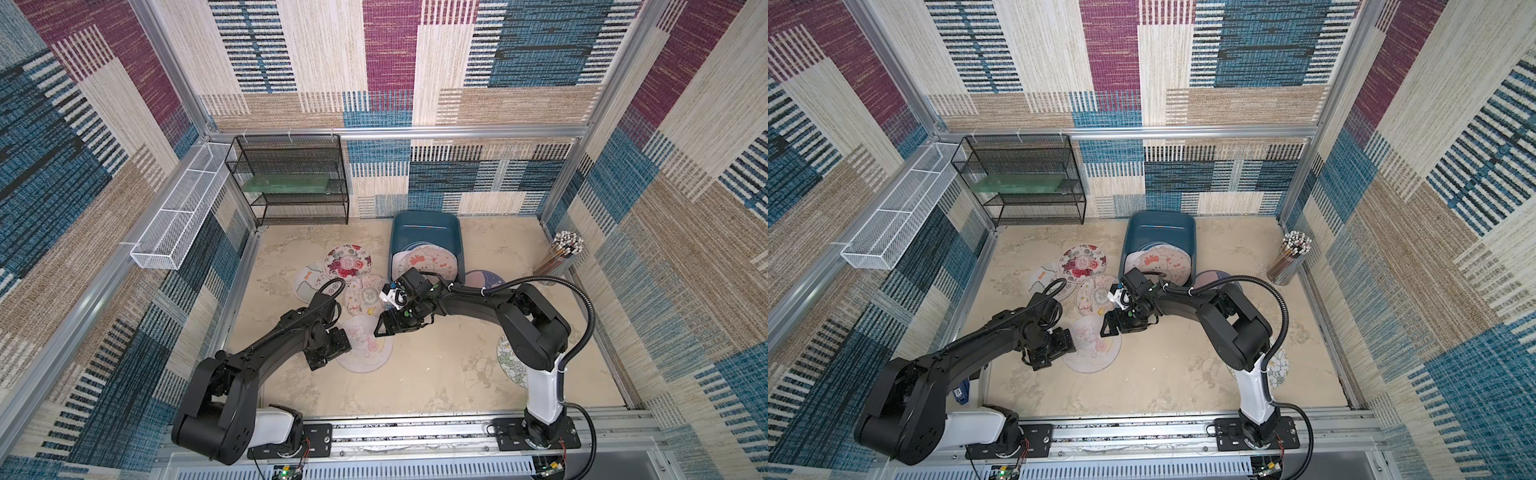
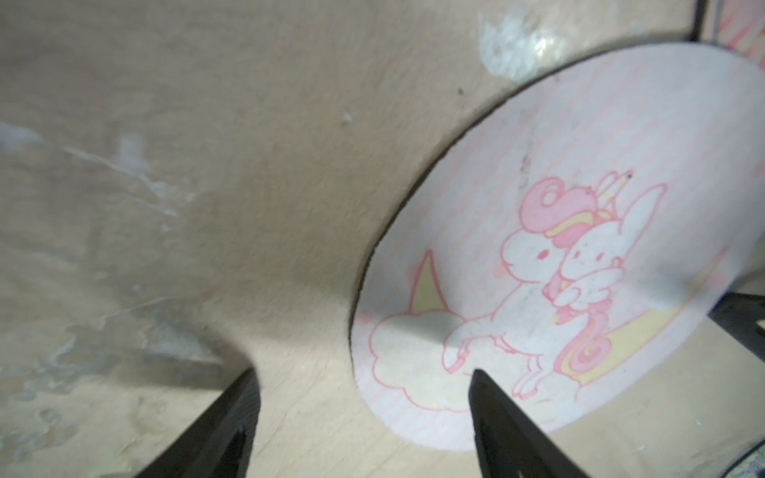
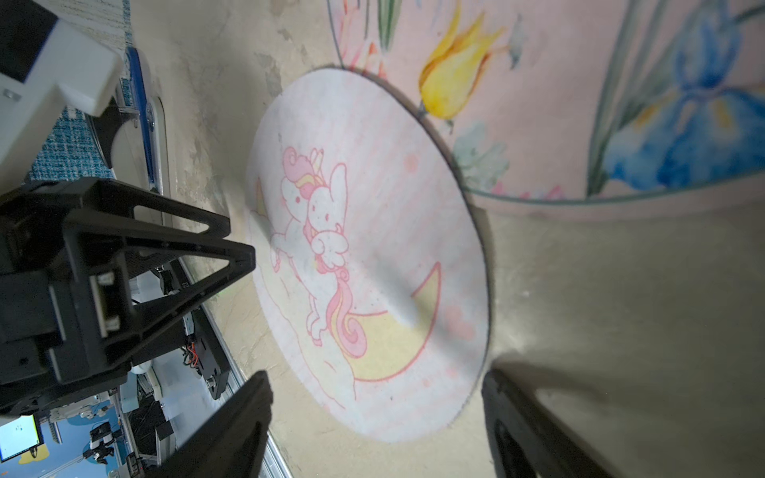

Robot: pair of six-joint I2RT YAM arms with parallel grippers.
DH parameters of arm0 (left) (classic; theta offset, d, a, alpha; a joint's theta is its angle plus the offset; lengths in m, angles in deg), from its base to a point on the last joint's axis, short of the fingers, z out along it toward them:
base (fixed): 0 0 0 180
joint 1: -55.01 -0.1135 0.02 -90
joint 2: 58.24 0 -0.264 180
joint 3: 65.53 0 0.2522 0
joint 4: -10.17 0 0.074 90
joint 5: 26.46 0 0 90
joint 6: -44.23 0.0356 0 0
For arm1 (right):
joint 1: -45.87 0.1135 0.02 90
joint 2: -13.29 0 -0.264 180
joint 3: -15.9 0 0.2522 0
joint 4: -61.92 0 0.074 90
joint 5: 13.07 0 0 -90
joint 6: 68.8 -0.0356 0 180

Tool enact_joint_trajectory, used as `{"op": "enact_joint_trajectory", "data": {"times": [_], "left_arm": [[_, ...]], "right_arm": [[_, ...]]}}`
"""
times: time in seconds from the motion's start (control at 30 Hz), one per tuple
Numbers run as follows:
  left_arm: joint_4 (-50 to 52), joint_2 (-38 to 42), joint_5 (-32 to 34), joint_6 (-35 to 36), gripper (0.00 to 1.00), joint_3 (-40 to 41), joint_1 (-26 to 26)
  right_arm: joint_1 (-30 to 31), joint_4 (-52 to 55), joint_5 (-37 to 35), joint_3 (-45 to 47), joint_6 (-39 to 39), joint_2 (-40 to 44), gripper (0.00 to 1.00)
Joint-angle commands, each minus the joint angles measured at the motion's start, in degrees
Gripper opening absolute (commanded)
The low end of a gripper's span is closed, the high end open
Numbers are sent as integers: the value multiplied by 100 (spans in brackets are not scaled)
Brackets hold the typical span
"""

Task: Put the coasters into the storage box
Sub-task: Move the coaster to the center of the board, then pick up the coaster from the center of the board.

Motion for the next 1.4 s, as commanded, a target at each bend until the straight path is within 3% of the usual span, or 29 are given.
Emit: {"op": "enact_joint_trajectory", "data": {"times": [0.0, 0.4, 1.1, 1.3, 1.37], "left_arm": [[-813, -200, -90, 177, 78, 135, 4], [-1658, -267, -531, -179, 72, 449, 46], [-1915, -254, -601, -368, 67, 581, 122], [-1912, -249, -611, -363, 67, 625, 118], [-1908, -236, -610, -357, 67, 646, 123]], "right_arm": [[63, 544, -491, 11, -29, -159, 83], [263, 726, -373, -167, 72, -466, 83], [430, 688, -109, -300, 111, -821, 82], [496, 751, -182, -481, 104, -982, 70], [489, 694, -200, -449, 57, -970, 59]]}}
